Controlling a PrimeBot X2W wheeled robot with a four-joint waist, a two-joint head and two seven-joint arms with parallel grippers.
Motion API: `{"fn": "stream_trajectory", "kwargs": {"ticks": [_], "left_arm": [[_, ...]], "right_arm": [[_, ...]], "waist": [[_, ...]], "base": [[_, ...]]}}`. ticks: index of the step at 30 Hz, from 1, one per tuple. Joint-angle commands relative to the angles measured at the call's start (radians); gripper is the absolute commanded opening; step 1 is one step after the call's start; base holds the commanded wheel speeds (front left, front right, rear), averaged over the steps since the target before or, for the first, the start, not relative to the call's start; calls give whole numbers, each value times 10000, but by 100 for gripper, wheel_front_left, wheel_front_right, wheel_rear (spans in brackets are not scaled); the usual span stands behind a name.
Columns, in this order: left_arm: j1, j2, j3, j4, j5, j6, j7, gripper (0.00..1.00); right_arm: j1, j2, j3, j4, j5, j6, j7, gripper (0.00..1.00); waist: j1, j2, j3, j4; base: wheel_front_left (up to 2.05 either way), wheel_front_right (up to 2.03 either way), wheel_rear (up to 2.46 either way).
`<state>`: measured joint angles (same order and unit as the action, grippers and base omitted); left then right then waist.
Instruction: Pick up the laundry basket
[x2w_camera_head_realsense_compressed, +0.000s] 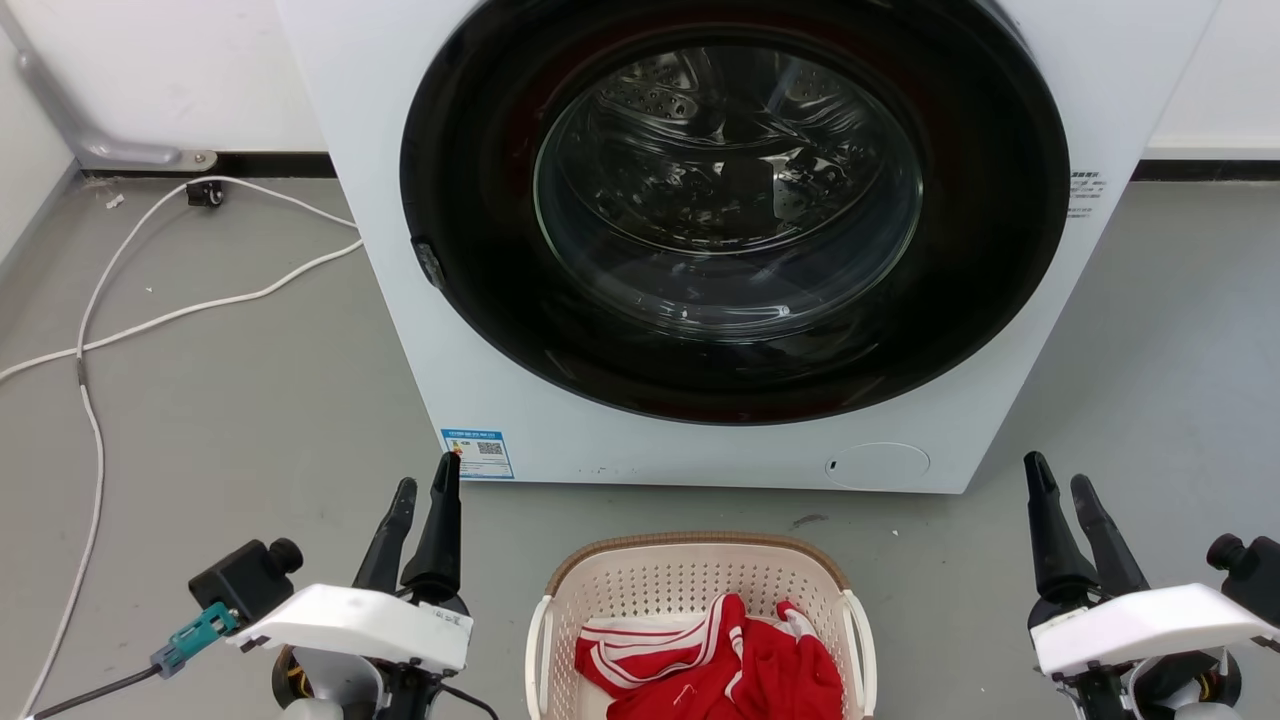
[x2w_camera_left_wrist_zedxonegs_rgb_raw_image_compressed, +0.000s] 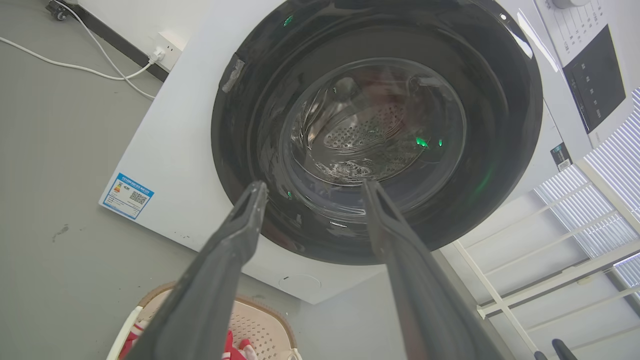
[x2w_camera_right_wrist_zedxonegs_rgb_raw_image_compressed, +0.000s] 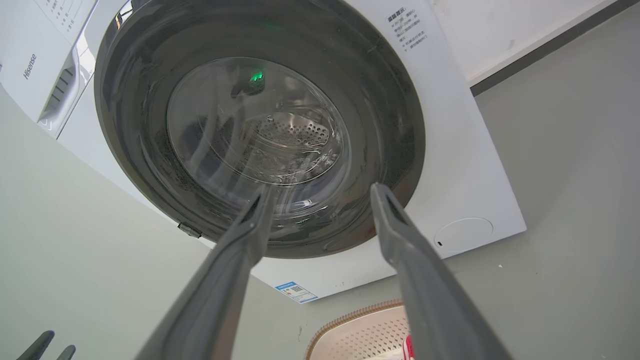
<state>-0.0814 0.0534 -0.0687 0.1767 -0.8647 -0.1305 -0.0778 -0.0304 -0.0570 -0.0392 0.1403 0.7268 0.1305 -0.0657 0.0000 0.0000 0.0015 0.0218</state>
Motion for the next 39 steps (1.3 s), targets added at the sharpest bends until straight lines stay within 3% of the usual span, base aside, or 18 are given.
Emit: {"fn": "stream_trajectory", "kwargs": {"ticks": [1, 39], "left_arm": [[-241, 77, -50, -98, 368, -1, -102, 100], [-375, 44, -454, 576, 5259, 236, -1159, 100]], "right_arm": [[6, 6, 4, -200, -357, 1, -51, 100], [726, 64, -216, -1284, -4768, 2, 117, 100]], "waist": [[0, 0, -1, 7], [0, 0, -52, 23]], "base": [[0, 0, 0], [0, 0, 0]]}}
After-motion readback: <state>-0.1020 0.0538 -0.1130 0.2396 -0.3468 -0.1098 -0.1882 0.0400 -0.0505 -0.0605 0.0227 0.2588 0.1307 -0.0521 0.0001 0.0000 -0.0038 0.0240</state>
